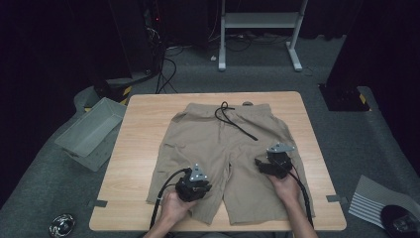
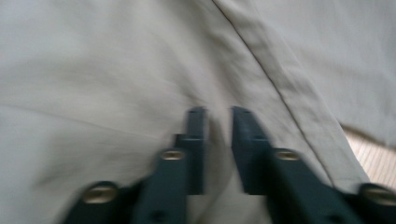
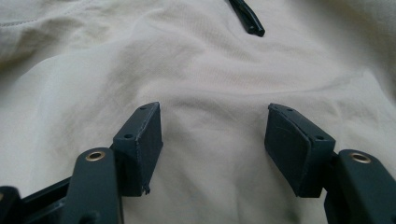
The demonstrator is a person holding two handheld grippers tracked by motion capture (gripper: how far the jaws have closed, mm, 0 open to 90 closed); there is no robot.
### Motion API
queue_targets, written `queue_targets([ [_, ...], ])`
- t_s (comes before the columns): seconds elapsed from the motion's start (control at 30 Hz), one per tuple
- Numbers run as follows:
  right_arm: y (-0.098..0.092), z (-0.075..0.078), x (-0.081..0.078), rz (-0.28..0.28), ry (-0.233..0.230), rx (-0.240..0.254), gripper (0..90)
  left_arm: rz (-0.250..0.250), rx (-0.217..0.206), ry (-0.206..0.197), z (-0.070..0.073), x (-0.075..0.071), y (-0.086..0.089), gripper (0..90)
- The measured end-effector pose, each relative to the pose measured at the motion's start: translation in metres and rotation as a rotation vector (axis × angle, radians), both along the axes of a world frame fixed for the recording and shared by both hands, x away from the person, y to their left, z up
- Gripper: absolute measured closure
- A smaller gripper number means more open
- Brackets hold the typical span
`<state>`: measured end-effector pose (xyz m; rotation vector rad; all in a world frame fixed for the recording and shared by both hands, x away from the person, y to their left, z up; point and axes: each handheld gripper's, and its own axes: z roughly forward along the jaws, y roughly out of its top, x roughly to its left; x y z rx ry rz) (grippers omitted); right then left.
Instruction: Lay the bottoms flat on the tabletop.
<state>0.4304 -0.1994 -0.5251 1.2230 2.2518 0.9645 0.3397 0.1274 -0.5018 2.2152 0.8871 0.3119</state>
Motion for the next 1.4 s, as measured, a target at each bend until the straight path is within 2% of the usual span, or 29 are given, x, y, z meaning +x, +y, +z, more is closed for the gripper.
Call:
queue_targets([
  [0.07,0.0,0.0,0.0,0.002,-0.002,-0.002,36.5,0.074,-0.022,-0.026,0.008,0.002,0.014,61.9],
  [0.17,0.0,0.0,0.0,0.001,-0.002,-0.001,36.5,0.201,-0.018,-0.039,0.014,0.01,0.041,54.5],
  [0.3,0.0,0.0,0.0,0.002,-0.002,-0.001,36.5,0.315,0.021,-0.046,0.011,0.017,0.067,52.0],
  [0.43,0.0,0.0,0.0,0.001,-0.002,-0.002,36.5,0.39,0.077,-0.013,-0.001,0.024,0.083,52.2],
  [0.53,0.0,0.0,0.0,0.0,0.0,-0.001,36.4,0.398,0.118,0.021,-0.009,0.026,0.088,61.4],
  [0.6,0.0,0.0,0.0,0.001,-0.002,-0.002,36.5,0.385,0.092,0.02,-0.011,0.023,0.093,73.3],
  [0.7,0.0,0.0,0.0,0.001,-0.002,-0.002,36.4,0.38,0.129,0.016,-0.01,0.02,0.096,88.4],
  [0.9,0.0,0.0,0.0,0.003,-0.002,-0.002,36.4,0.376,0.139,0.068,-0.006,0.016,0.107,89.8],
  [1.0,0.0,0.0,-0.001,0.013,-0.002,-0.003,36.4,0.363,0.151,0.092,-0.004,0.011,0.107,89.8],
  [1.1,0.0,0.0,-0.004,0.023,0.0,0.002,36.3,0.353,0.155,0.102,-0.003,0.007,0.106,89.6],
  [1.17,-0.001,0.0,-0.007,0.033,0.004,0.004,36.3,0.355,0.125,0.088,0.0,0.007,0.108,86.8],
  [1.23,-0.003,0.001,-0.009,0.051,0.013,-0.004,36.8,0.36,0.076,0.065,0.004,0.01,0.108,74.4],
  [1.3,-0.006,0.005,-0.01,0.04,0.041,-0.029,38.8,0.371,0.031,0.025,0.009,0.018,0.105,62.3],
  [1.33,-0.007,0.006,-0.01,0.037,0.038,-0.04,39.4,0.365,-0.001,-0.003,0.012,0.025,0.102,57.8],
  [1.4,-0.013,0.008,-0.009,0.012,0.033,-0.052,40.1,0.37,-0.024,-0.035,0.014,0.035,0.097,51.9],
])
